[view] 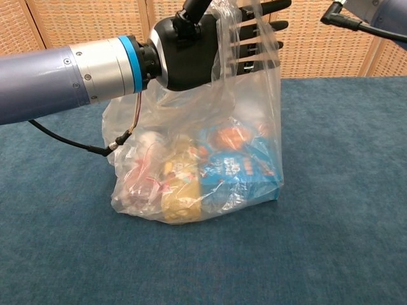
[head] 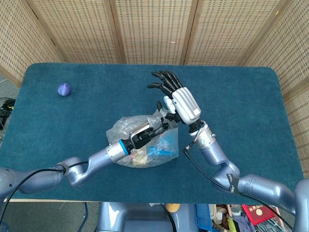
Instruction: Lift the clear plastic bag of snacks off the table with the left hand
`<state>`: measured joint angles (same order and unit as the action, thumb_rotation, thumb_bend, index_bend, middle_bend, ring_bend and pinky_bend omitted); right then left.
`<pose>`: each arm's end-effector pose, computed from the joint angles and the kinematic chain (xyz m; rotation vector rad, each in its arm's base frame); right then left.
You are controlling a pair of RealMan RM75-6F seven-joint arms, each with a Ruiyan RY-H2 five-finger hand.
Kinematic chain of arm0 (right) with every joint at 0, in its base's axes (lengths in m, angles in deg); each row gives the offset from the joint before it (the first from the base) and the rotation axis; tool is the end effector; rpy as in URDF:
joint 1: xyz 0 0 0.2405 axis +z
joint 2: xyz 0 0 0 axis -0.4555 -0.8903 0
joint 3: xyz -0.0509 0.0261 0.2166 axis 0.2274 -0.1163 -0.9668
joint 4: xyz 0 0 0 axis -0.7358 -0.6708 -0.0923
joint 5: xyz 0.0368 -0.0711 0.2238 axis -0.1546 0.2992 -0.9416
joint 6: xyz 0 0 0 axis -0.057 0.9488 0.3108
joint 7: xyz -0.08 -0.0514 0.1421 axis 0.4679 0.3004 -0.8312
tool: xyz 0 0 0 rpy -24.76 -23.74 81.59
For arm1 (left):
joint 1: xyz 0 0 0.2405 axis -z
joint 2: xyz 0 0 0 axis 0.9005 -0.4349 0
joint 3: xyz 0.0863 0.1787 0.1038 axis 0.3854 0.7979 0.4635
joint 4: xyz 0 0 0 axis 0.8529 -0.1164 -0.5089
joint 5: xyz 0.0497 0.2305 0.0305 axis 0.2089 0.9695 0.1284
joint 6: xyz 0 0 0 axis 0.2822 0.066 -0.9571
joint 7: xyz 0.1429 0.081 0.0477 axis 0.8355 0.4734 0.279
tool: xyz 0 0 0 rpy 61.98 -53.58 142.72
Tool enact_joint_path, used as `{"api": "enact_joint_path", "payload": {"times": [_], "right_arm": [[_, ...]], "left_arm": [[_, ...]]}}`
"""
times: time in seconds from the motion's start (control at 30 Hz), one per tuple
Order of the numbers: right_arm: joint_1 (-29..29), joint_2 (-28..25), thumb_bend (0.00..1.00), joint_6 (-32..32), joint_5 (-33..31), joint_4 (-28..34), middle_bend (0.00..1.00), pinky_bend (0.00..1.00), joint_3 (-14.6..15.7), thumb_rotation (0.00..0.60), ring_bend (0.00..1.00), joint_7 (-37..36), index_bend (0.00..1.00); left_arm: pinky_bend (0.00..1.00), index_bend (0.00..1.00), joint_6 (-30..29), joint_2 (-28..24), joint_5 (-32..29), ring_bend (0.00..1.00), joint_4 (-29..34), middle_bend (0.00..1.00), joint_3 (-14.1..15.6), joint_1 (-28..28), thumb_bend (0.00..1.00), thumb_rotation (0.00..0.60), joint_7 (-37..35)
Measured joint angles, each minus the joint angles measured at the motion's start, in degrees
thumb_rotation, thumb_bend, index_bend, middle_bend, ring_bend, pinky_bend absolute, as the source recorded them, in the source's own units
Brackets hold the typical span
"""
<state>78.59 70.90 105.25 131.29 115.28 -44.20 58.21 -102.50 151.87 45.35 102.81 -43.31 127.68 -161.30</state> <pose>0.0121 -0.4008 0.0531 1.6059 -0.9799 1.8827 0.0344 0.3456 -0.0637 1.1405 2.0374 1.3017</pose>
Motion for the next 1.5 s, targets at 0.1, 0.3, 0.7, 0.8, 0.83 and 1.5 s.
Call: {"api": "enact_joint_path", "payload": {"times": [0.1,0.3,0.7,0.8,0.83,1.5], "right_arm": [[-0.16,-0.26,0.65,-0.12,-0.34,0.13,0.11,0.0,-0.03,0.6,0.0,-0.13,0.26],[-0.34,-0.57,0.65,-0.01,-0.38,0.27,0.11,0.0,-0.06,0.6,0.0,-0.42,0.26],[-0.67,-0.67,0.65,0.32,0.0,0.62,0.12,0.0,0.36,0.6,0.0,-0.93,0.26],[-0.61,-0.63,0.65,0.17,-0.26,0.63,0.11,0.0,0.26,0.6,0.0,-0.9,0.26],[-0.59,-0.61,0.65,0.13,-0.34,0.66,0.11,0.0,0.22,0.6,0.0,-0.88,0.26],[0.15,-1.19,0.65,-0.3,0.35,3.27,0.12,0.0,0.02,0.6,0.0,-0.02,0.26]], "left_arm": [[0.02,0.13,-0.28,0.62,-0.59,0.03,0.01,0.0,-0.73,-0.05,0.35,0.274,1.48],[0.02,0.14,-0.33,1.19,-1.39,0.05,0.34,0.0,-2.0,-0.03,0.35,0.275,3.82],[0.03,0.15,0.09,3.57,-2.44,0.06,-1.61,0.01,-3.33,0.08,0.35,0.256,7.26],[0.03,0.15,0.1,4.55,-2.34,0.06,-2.43,0.01,-3.58,0.27,0.35,0.254,7.51],[0.03,0.15,0.12,4.73,-2.22,0.06,-2.61,0.01,-3.59,0.34,0.35,0.254,7.45],[0.03,0.16,1.03,5.68,-2.74,0.06,-2.94,0.01,-4.8,0.71,0.35,0.253,7.75]]}}
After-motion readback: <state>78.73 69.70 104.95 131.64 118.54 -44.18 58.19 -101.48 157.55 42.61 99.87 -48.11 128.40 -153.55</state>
